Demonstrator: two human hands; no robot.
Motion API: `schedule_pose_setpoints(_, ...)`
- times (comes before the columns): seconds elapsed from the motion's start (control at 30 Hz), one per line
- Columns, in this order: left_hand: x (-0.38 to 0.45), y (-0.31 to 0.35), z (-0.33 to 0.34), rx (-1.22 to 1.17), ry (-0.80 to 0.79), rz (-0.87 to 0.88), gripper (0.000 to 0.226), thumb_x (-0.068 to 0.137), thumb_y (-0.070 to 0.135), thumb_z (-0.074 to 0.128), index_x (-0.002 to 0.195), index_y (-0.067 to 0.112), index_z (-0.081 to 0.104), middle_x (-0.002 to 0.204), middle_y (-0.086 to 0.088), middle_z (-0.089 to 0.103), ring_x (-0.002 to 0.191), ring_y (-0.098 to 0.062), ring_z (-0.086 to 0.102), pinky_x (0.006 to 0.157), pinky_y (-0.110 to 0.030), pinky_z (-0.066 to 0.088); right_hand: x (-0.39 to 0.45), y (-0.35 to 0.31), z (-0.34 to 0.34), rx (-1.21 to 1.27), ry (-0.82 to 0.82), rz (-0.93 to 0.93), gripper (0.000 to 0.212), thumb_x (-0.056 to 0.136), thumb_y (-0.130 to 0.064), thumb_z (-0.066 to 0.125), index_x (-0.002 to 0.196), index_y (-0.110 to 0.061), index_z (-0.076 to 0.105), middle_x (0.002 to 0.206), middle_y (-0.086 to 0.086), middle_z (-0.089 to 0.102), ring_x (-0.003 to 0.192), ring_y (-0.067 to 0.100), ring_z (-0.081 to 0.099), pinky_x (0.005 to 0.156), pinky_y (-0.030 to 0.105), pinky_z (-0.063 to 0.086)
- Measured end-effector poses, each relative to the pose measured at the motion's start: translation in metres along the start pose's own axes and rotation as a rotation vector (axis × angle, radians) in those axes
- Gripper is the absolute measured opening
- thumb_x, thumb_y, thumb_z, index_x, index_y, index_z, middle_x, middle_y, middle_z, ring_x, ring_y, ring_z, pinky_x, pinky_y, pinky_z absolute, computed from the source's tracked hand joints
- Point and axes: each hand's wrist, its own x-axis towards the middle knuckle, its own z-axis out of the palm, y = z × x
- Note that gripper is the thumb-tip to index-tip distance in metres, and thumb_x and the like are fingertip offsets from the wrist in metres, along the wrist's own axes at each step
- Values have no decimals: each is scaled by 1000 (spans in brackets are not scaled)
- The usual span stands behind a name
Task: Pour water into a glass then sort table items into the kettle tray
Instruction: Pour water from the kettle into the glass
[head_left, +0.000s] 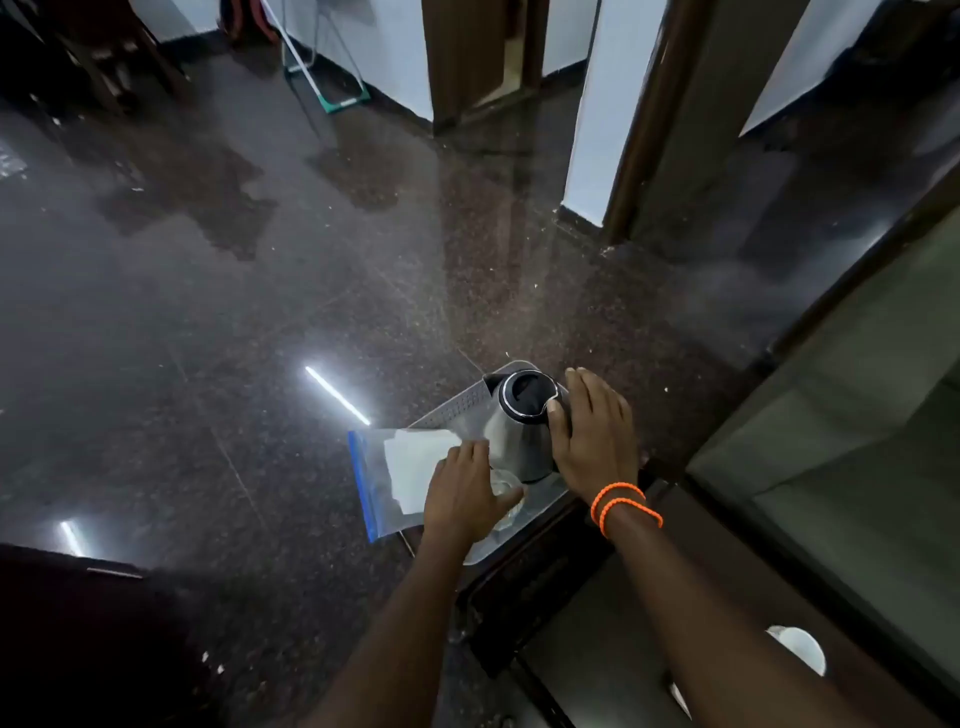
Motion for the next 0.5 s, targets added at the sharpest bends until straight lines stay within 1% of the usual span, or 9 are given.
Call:
schedule_pose_setpoints(0.1,6,-6,29,-32,-105,-105,80,75,74,64,129,18,49,125,-2,58,117,-25,54,94,-40,48,2,7,14,14,37,6,43,102,-34,46,139,-12,49,143,7,52,134,23,44,112,43,35)
schedule_pose_setpoints(0.13,5,-7,34,-42,-162,-141,82,72,75,66,129,18,48,126,-3,57,117,-26,54,94,-41,50,1,9,20,13,29,13,43,102,-34,46,139,-13,49,143,7,52,134,23,44,112,43,34)
schedule_pose_setpoints(0.2,8,-9,47,-84,-226,-154,84,68,71,71,129,20,46,127,-3,57,115,-26,57,91,-43,53,2,14,28,21,17,23,43,102,-35,45,139,-13,48,144,7,51,135,23,44,112,42,34)
schedule_pose_setpoints(0.27,10,-12,54,-135,-248,-157,85,65,67,74,131,21,46,126,-2,58,110,-25,60,86,-41,55,4,17,35,32,19,34,44,103,-36,44,140,-13,48,144,6,51,134,22,44,112,42,35)
schedule_pose_setpoints(0.33,12,-15,56,-164,-240,-159,88,62,67,77,131,21,48,124,-1,58,107,-24,61,83,-37,54,4,17,40,43,26,40,44,102,-36,44,140,-14,49,143,5,52,133,22,45,111,42,36)
schedule_pose_setpoints(0.4,13,-15,54,-158,-214,-122,89,59,68,77,130,22,49,122,-1,58,105,-23,60,81,-36,53,5,17,43,92,40,71,40,102,-35,46,137,-15,51,139,4,55,128,20,48,108,41,38)
schedule_pose_setpoints(0.47,10,-15,44,-170,-160,-86,90,59,68,75,131,21,50,120,0,57,108,-23,59,80,-34,51,5,17,44,156,46,135,33,102,-34,47,129,-18,55,129,1,59,119,18,53,102,39,40)
schedule_pose_setpoints(0.5,6,-14,35,-187,-120,-72,92,59,68,73,135,21,49,120,1,56,109,-21,57,81,-33,51,6,15,42,186,57,179,28,103,-34,46,124,-19,58,122,-1,62,113,18,55,98,40,42)
